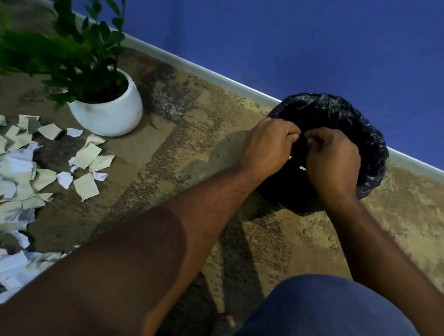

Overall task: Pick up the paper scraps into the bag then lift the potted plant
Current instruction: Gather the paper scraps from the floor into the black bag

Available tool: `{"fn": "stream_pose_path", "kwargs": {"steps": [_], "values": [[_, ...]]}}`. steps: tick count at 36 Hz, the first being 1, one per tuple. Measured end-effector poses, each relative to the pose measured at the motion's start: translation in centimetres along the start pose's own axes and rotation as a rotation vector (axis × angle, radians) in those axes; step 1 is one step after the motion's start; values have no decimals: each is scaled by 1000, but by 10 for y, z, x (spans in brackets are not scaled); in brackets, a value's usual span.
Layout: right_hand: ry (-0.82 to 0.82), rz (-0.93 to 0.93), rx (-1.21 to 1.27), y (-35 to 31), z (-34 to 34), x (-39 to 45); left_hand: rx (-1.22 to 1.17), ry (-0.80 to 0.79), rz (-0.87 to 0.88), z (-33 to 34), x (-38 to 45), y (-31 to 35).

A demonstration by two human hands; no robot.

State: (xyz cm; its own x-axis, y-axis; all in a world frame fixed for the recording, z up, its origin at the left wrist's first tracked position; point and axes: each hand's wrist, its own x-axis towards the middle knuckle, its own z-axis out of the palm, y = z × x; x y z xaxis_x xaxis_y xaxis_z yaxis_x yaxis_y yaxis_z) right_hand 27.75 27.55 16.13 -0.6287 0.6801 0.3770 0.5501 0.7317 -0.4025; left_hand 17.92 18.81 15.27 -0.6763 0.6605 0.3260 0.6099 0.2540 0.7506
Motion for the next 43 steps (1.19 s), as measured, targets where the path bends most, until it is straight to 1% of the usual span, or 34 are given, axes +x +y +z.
{"fn": "stream_pose_path", "kwargs": {"steps": [4,7,10,12,14,15,18,21,23,25,27,29,30,31,34,36,39,41,43], "values": [[50,-27,54,-5,4,-3,52,-11,37,2,-1,-8],[73,-87,110,-19,10,-6,77,4,35,-5,-6,-19],[65,-207,132,-39,22,-15,83,59,-29,-18,-20,-39],[19,-292,162,-54,33,-25,85,82,-96,-29,-34,-58],[-87,-373,213,-70,49,-37,100,83,-186,-42,-52,-80],[-165,-413,217,-77,58,-44,127,74,-239,-48,-62,-92],[-472,-502,146,-98,87,-71,259,0,-411,-73,-99,-126],[-776,-528,112,-115,116,-103,382,-129,-540,-100,-142,-161],[-897,-576,47,-124,135,-124,413,-200,-635,-118,-171,-183],[-1023,-606,-5,-131,154,-142,424,-223,-730,-135,-200,-201],[-1139,-635,-73,-134,172,-159,460,-223,-758,-149,-227,-216],[-1201,-671,-119,-135,185,-172,485,-244,-760,-159,-248,-226],[-1233,-697,-108,-139,193,-181,498,-253,-800,-166,-261,-232],[-1246,-718,-88,-142,199,-187,514,-271,-832,-170,-270,-235],[-1220,-750,-76,-139,206,-195,547,-383,-833,-168,-279,-238],[-1176,-806,-126,-140,210,-202,561,-447,-855,-166,-283,-238],[-1094,-881,-164,-143,216,-212,557,-538,-955,-161,-289,-241],[-1080,-873,-153,-143,220,-214,565,-582,-948,-155,-292,-242],[-1065,-863,-139,-143,224,-214,593,-580,-909,-149,-293,-242]]}}
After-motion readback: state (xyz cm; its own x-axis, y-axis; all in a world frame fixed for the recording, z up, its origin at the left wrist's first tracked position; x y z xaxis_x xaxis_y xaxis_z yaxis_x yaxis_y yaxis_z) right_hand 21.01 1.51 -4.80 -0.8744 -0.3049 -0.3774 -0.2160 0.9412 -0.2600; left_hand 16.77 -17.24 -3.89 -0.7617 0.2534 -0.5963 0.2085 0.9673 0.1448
